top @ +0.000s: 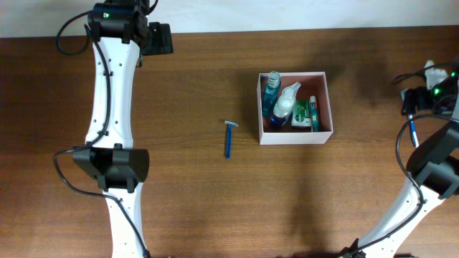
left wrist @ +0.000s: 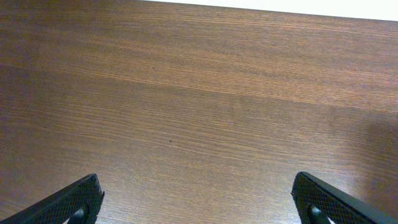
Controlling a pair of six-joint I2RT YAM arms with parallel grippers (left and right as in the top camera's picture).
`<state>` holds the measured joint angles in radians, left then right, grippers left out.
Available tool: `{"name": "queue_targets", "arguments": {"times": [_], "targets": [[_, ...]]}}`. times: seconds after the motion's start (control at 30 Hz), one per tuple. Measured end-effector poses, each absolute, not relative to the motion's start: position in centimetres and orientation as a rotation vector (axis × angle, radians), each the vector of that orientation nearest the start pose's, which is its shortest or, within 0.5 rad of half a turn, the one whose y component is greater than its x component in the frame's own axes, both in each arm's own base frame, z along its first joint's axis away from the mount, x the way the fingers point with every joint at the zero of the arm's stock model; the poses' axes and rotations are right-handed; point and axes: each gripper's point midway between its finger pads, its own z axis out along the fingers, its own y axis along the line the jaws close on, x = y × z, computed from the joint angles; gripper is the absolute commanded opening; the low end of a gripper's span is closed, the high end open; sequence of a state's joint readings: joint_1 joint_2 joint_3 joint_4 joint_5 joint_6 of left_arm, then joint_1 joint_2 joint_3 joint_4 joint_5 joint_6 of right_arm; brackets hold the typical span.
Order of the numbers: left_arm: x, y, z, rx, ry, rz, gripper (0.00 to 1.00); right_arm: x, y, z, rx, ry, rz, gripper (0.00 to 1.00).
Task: Pack container
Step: 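Lower the right gripper and grasp the blue toothbrush handle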
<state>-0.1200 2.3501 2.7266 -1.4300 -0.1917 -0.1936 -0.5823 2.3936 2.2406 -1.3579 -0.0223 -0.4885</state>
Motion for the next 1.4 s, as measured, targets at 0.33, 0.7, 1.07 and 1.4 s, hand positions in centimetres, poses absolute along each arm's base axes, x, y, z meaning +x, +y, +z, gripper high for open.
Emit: {"name": "queue_targets", "arguments": {"times": [0.33, 0.7, 1.07, 1.4], "targets": [[53.2, -3.1, 23.6, -0.162, 2.594, 0.139, 1.00, 38.8, -25.2, 1.5, 0.108, 3.131, 0.033, 0.91], [53.2, -3.1, 23.6, -0.162, 2.594, 0.139, 0.99, 38.1, -26.1, 0.0, 0.124, 3.127, 0.015, 0.93], [53.2, -3.1, 23.6, -0.162, 2.594, 0.139, 0.99, 37.9, -26.6, -0.1, 0.101, 3.125, -0.020, 0.41], [53.2, -3.1, 23.6, -0.162, 2.594, 0.139, 0.99, 37.7, -27.1, -0.1, 0.138, 3.120, -0.034, 0.04]]}}
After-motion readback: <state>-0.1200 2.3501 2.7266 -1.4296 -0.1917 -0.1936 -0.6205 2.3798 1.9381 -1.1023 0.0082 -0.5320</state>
